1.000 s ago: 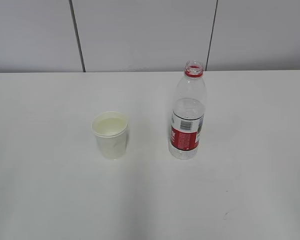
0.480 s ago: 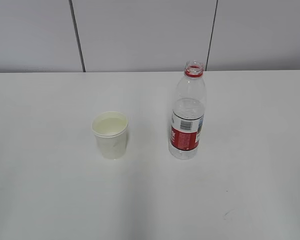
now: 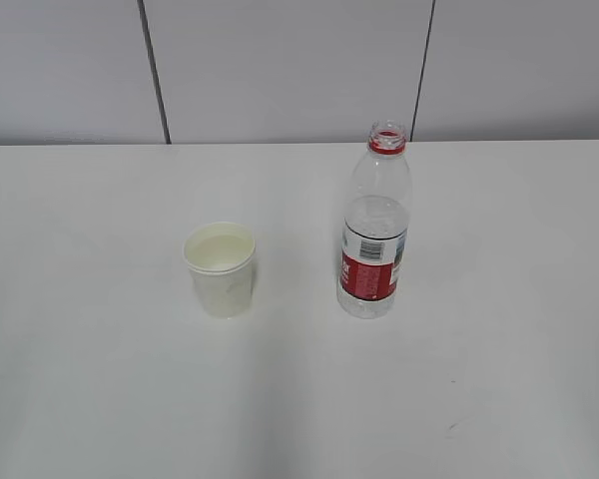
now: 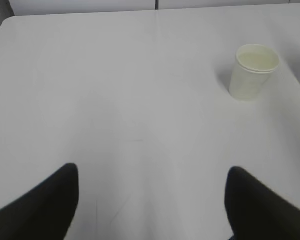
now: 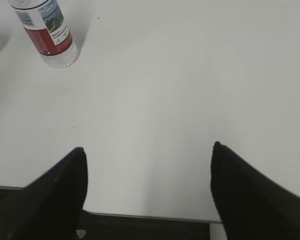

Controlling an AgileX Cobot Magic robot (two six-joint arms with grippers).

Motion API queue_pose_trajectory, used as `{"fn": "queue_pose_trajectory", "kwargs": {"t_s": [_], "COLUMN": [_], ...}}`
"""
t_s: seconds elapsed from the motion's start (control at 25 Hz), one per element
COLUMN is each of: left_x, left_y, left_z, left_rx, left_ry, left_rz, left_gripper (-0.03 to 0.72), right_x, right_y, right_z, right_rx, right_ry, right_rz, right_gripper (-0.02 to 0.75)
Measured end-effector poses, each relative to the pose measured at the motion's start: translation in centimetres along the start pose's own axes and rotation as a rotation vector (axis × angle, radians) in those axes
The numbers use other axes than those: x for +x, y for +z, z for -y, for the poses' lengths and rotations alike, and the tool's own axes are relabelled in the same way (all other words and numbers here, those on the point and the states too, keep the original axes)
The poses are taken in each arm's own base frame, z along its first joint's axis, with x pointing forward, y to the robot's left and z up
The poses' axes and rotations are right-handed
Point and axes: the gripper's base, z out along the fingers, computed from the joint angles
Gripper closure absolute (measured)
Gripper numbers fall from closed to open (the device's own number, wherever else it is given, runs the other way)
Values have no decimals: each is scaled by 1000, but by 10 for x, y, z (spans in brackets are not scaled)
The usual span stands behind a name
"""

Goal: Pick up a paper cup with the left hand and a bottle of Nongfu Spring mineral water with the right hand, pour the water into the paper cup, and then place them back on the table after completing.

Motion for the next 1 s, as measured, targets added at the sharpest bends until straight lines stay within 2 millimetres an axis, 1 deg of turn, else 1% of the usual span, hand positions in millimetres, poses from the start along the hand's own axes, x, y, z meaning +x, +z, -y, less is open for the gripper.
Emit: {"fn": "queue_pose_trajectory", "kwargs": {"t_s": [1.0], "left_x": [0], "left_y": [0], "left_z": [0], "left_rx": [0], "left_ry": [0], "left_rz": [0], "left_gripper": [138], "right_x": [0], "right_y": [0], "right_z": [0], "right_rx": [0], "right_ry": [0], "right_rz": [0], "right_gripper": [170]}}
